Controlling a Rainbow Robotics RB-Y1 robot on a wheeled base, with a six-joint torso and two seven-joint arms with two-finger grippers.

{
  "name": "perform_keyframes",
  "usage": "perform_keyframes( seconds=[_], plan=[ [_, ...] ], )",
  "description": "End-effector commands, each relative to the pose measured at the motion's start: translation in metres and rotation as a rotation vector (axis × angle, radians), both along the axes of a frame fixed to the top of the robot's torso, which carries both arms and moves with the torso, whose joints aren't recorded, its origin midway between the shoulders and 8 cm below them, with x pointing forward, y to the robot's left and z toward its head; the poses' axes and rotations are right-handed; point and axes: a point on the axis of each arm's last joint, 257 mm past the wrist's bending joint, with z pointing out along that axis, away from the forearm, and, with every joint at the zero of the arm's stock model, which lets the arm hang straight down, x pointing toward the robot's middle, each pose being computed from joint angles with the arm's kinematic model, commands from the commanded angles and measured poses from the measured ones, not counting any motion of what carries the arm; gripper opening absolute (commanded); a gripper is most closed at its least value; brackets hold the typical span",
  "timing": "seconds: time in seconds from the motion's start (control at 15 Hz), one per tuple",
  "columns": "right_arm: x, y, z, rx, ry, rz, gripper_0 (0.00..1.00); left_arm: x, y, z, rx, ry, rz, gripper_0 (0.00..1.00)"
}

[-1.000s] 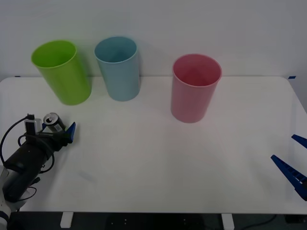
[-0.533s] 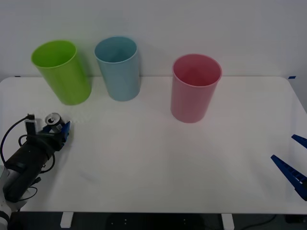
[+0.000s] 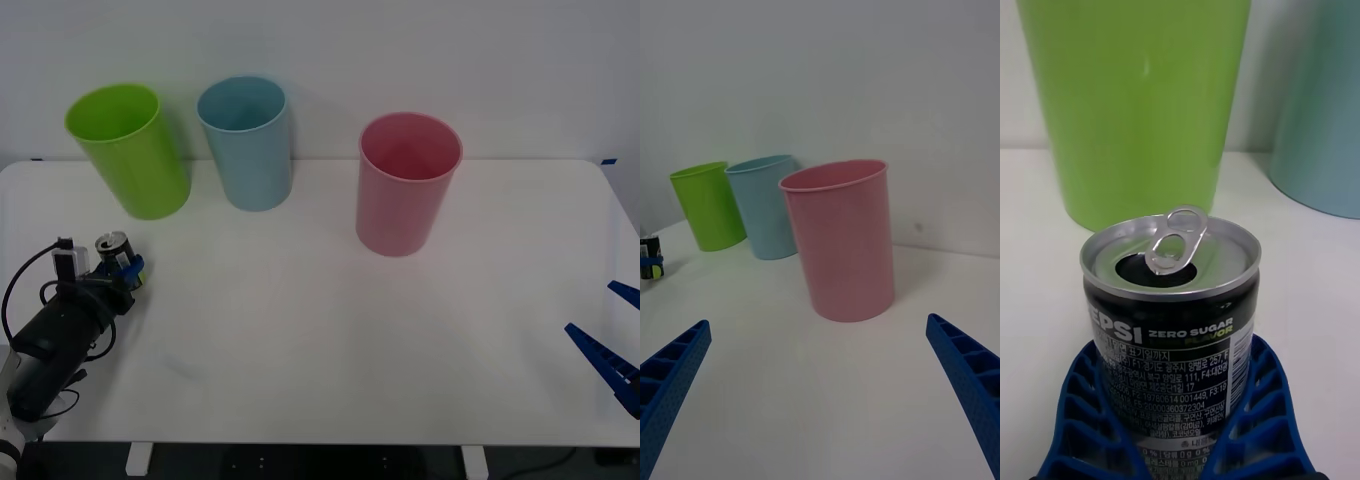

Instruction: Grasp the object on the table and drop it into the matching bin: aluminum can to the light blue bin, PET bottle to the pink bin.

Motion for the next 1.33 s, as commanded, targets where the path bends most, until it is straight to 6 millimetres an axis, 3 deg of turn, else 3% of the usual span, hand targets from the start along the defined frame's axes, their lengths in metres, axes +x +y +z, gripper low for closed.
perform_keyframes(
  seconds=[0.07, 0.47, 1.33],
  plan=[
    [0.0, 0.0, 0.0, 0.0, 0.0, 0.0, 1.0, -0.002, 0.001, 0.0, -0.004, -0.003, 0.0, 0.0],
    [0.0, 0.0, 0.0, 0.0, 0.0, 0.0, 1.0, -0.012, -0.007, 0.024, -0.012, -0.061, -0.032, 0.0],
    [0.0, 0.0, 0.0, 0.0, 0.0, 0.0, 1.0, -0.03, -0.034, 0.102, -0.005, -0.225, -0.099, 0.0]
  ],
)
